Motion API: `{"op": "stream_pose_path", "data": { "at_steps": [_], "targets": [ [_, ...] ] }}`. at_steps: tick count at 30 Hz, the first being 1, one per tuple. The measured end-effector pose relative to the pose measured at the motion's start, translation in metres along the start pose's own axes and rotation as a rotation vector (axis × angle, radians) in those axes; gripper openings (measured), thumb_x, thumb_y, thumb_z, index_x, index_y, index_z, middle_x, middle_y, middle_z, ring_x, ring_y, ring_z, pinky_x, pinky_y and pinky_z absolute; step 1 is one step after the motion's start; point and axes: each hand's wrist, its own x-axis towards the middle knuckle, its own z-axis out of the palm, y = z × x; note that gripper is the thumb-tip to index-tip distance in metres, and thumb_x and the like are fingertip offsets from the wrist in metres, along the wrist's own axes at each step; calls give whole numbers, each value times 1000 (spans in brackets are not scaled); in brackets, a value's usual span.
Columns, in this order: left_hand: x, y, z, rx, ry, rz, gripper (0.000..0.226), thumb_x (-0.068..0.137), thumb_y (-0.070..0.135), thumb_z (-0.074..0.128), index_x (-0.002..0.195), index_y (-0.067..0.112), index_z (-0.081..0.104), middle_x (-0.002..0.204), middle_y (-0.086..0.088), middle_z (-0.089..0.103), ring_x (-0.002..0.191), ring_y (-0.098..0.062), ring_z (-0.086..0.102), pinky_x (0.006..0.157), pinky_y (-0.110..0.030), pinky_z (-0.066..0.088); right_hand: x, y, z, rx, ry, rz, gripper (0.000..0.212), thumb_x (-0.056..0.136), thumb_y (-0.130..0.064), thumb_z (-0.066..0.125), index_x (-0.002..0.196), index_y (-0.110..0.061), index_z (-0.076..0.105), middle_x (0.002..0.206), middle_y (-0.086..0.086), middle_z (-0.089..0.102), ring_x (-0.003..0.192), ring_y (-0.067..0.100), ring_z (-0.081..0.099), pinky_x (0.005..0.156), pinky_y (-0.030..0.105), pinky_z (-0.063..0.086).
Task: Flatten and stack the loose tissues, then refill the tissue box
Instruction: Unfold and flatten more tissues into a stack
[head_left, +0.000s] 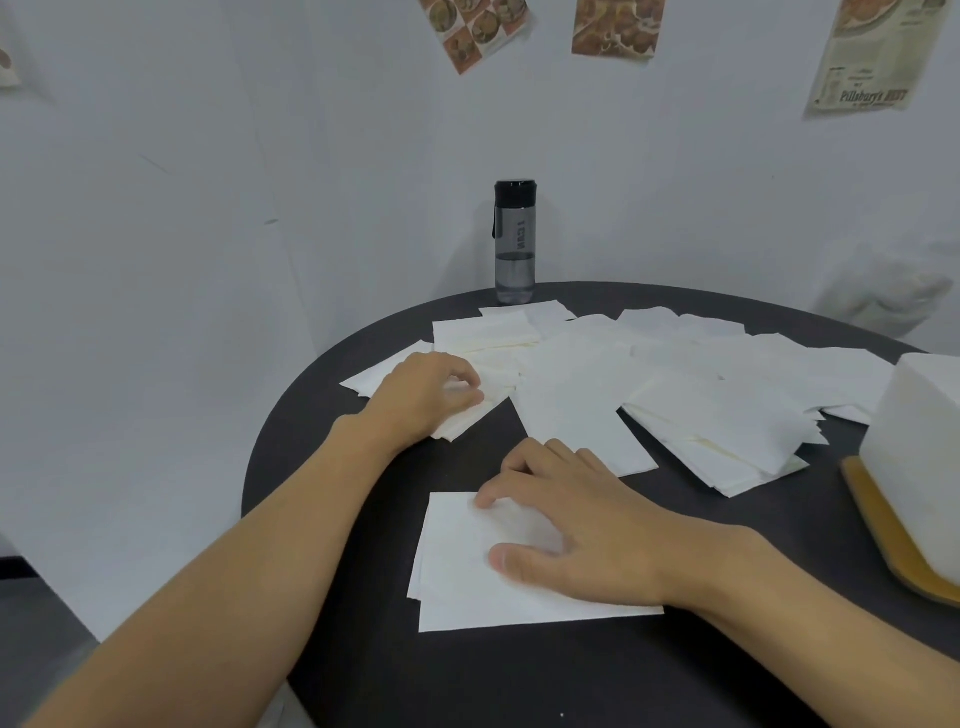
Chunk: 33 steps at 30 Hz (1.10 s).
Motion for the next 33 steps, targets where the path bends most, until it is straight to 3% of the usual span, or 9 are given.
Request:
{"op": "stream_pose_path", "data": {
  "at_steps": [5, 9, 16, 18, 21, 25, 27, 29, 33],
  "targets": [
    [-1, 7, -4, 135, -24, 70, 17, 93, 40, 67, 107, 30, 73, 116, 10, 70, 110, -16, 59, 94, -35, 48, -1, -2, -1, 9, 2, 11, 43, 95, -56, 49, 135, -42, 45, 119, -20, 33, 111, 2, 30, 103, 26, 25],
    [-2, 9, -2, 194, -11, 129, 17, 99, 33, 58, 101, 25, 74, 108, 7, 73, 103, -21, 63, 90, -43, 51, -2, -3, -1, 11, 1, 22, 42, 95, -55, 49, 135, -42, 45, 119, -19, 33, 111, 2, 29, 103, 26, 25],
    [-5, 13, -9, 94, 219, 176, 14, 101, 23, 56, 101, 16, 69, 99, 5, 71, 94, -21, 62, 84, -41, 49, -4, -3, -2, 33, 25, 22, 41, 94, -56, 51, 132, -40, 51, 118, -19, 36, 111, 2, 31, 103, 25, 25],
    [-8, 18, -16, 77, 280, 201, 14, 101, 22, 56, 104, 14, 68, 101, 5, 71, 95, -21, 62, 86, -40, 48, -3, -3, -5, 85, 108, 34, 39, 94, -56, 52, 128, -36, 56, 116, -20, 41, 111, 1, 33, 103, 24, 26],
    [-16, 30, -28, 88, 367, 268, 14, 101, 20, 56, 105, 12, 67, 100, 2, 71, 93, -23, 63, 83, -38, 47, 0, 1, -12, 167, 426, 92, 39, 92, -55, 52, 122, -32, 60, 112, -19, 48, 108, 2, 38, 100, 29, 33],
    [-31, 56, -44, 72, 409, 392, 13, 102, 19, 56, 104, 11, 67, 96, 1, 70, 87, -22, 60, 79, -36, 48, 2, 15, -21, 298, 751, 290, 42, 93, -35, 64, 131, -25, 50, 117, -12, 47, 109, 6, 40, 101, 42, 40],
    [-39, 71, -49, 56, 409, 446, 15, 101, 21, 55, 103, 11, 66, 92, 1, 70, 84, -22, 58, 76, -38, 48, 1, 20, -27, 387, 809, 351, 55, 90, -34, 68, 137, -27, 42, 123, -13, 43, 116, 9, 41, 104, 45, 41],
    [-45, 85, -53, 42, 405, 499, 17, 101, 23, 53, 101, 11, 65, 89, 0, 70, 81, -22, 59, 73, -40, 47, 0, 22, -31, 458, 807, 364, 62, 87, -39, 72, 139, -30, 39, 127, -14, 44, 118, 9, 44, 103, 37, 42],
    [-53, 104, -59, 26, 405, 548, 26, 100, 32, 46, 101, 12, 63, 84, 1, 68, 78, -25, 61, 70, -47, 50, 0, 25, -33, 500, 754, 324, 32, 94, -32, 65, 124, -28, 58, 121, -12, 59, 103, 7, 58, 79, 18, 43]
  ]
}}
